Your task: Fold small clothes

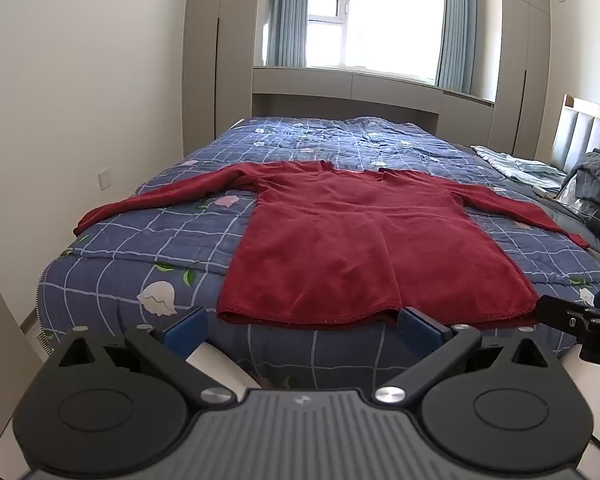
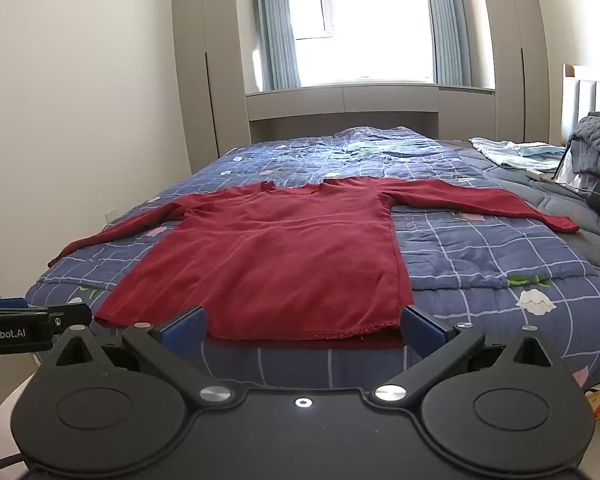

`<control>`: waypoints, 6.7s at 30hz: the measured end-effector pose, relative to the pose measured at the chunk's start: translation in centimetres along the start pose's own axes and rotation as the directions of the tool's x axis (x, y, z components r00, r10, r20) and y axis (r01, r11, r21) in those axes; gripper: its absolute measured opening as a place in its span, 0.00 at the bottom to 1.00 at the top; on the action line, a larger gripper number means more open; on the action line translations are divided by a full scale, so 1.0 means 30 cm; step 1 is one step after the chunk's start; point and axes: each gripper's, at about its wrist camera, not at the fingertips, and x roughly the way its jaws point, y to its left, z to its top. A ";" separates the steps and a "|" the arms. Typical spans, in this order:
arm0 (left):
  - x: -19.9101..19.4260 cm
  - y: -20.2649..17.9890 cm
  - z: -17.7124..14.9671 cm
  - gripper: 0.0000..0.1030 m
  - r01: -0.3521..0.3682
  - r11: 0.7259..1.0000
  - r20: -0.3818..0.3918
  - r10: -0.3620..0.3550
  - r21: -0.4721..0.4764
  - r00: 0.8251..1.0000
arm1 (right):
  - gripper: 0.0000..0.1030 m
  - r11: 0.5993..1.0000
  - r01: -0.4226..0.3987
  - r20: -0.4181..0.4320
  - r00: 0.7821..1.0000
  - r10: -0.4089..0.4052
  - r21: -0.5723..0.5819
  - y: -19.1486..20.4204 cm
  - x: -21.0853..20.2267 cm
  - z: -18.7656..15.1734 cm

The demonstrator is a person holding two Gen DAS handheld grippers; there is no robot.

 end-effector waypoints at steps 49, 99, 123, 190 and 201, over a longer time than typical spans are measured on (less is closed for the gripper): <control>0.006 0.001 -0.002 1.00 0.009 1.000 -0.001 -0.009 0.000 1.000 | 1.00 1.000 0.000 -0.003 1.000 0.000 0.004 -0.005 0.004 0.000; 0.011 -0.002 -0.010 1.00 0.007 1.000 -0.012 -0.007 0.002 1.000 | 1.00 1.000 -0.002 -0.010 1.000 0.003 0.007 -0.007 0.009 0.001; 0.254 -0.046 0.242 1.00 -0.079 0.996 -0.145 0.082 0.027 0.986 | 1.00 0.998 0.056 -0.130 0.990 -0.054 0.005 -0.079 0.229 0.164; 1.562 -0.774 0.572 1.00 0.097 0.994 -0.177 -0.086 0.055 0.980 | 0.85 0.467 0.472 -0.191 0.826 -0.530 0.747 -1.519 0.963 0.322; 1.540 -0.702 0.672 1.00 0.154 0.988 -0.278 -0.153 -0.020 0.948 | 0.07 0.485 0.549 -0.227 0.787 -0.573 0.681 -1.534 0.985 0.384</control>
